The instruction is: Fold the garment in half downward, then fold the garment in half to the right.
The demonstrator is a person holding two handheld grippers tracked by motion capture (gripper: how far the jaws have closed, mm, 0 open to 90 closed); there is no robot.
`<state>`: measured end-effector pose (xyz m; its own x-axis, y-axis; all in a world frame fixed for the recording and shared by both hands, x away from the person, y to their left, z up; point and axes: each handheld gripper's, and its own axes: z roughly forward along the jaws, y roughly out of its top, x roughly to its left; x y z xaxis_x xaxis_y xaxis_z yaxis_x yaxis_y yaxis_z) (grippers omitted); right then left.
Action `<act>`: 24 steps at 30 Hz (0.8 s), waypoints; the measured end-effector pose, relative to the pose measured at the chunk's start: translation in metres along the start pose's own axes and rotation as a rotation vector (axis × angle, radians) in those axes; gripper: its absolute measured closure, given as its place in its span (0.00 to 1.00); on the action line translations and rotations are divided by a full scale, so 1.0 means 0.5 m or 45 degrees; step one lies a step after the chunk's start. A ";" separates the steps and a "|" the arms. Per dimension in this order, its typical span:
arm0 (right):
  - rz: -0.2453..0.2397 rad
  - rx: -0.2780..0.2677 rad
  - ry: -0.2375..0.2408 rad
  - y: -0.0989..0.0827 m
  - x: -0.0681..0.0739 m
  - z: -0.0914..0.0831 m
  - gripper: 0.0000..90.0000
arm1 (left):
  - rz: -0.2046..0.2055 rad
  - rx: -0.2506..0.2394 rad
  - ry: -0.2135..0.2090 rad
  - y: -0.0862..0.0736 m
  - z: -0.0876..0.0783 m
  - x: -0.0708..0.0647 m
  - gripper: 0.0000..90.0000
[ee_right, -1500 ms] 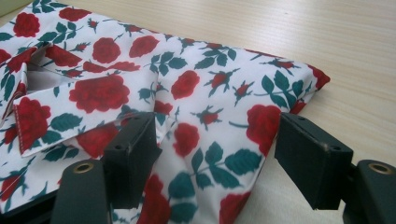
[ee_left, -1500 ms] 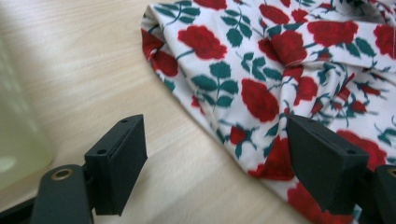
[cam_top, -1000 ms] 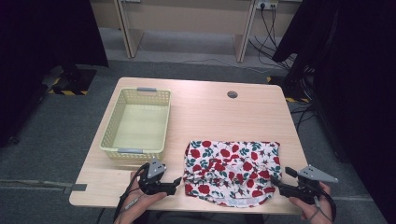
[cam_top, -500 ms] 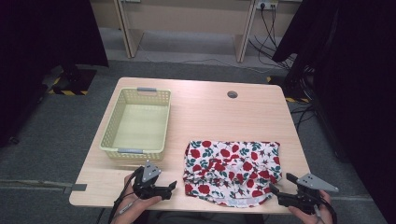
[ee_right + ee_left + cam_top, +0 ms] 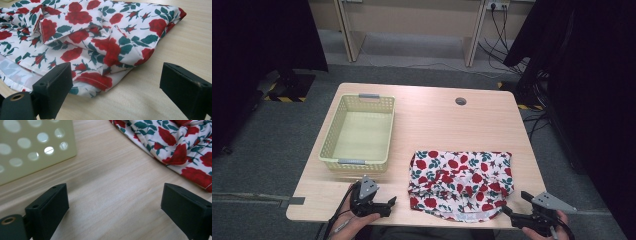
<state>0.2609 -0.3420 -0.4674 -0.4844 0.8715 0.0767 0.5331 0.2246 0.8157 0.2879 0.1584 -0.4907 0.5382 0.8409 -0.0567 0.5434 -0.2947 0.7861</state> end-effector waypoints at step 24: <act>0.016 0.008 -0.010 -0.023 0.015 -0.012 0.05 | 0.022 -0.036 0.051 -0.027 -0.015 0.001 0.03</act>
<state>0.2470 -0.3409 -0.4726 -0.4720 0.8777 0.0823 0.5434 0.2161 0.8112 0.2760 0.1663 -0.4969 0.5211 0.8533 -0.0189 0.5153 -0.2969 0.8039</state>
